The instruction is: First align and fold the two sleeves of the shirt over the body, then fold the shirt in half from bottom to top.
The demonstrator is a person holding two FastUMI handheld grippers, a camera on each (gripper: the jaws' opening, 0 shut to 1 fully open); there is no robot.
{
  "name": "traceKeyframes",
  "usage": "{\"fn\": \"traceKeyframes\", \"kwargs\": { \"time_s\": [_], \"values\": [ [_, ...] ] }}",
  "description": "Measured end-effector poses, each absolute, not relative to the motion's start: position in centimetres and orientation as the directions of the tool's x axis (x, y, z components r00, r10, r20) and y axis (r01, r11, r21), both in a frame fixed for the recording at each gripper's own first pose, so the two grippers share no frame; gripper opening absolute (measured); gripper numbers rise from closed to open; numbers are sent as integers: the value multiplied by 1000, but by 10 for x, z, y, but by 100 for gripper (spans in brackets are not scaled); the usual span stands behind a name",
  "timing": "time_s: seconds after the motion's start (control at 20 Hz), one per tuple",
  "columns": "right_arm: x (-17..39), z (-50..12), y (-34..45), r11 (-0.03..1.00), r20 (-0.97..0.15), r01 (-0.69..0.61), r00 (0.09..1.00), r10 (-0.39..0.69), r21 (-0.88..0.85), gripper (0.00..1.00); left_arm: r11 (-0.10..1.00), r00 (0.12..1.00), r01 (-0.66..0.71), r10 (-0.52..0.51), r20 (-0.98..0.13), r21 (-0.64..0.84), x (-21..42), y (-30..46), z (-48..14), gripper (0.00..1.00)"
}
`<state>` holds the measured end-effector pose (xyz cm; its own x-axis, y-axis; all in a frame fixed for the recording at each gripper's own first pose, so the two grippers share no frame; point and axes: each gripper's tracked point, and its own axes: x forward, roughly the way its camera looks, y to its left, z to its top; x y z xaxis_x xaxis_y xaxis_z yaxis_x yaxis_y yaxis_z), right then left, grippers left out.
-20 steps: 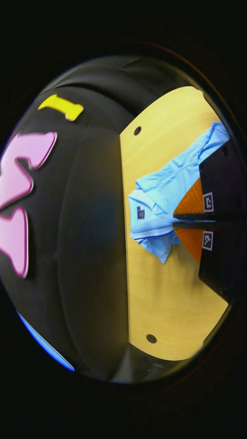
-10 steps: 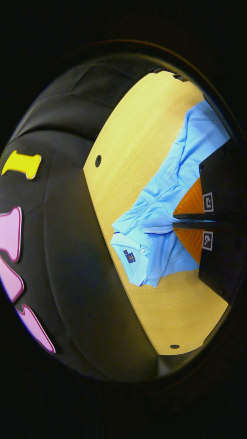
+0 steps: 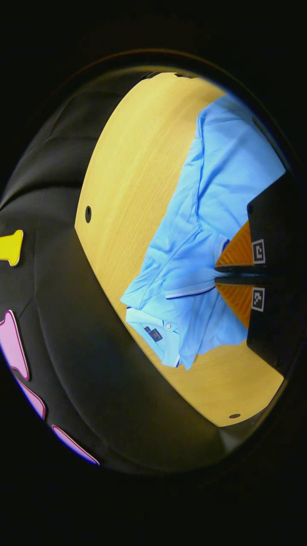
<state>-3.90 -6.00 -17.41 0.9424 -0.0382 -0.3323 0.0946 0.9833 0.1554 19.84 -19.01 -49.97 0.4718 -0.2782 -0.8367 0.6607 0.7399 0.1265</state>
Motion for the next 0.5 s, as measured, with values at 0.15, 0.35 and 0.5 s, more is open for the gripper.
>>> {"fn": "traceKeyframes", "kwargs": {
  "time_s": [0.15,0.35,0.5],
  "values": [
    [-40,-172,-61,983,-332,100,942,-44,153,92,738,471,660,-260,-843,141,201,-191,-505,6],
    [-42,-168,-63,983,-325,104,944,-51,149,92,758,482,635,-236,-844,150,204,-186,-506,18],
    [-42,-164,-63,984,-317,105,947,-54,146,92,784,515,598,-214,-830,169,208,-179,-500,48]
  ]
}}
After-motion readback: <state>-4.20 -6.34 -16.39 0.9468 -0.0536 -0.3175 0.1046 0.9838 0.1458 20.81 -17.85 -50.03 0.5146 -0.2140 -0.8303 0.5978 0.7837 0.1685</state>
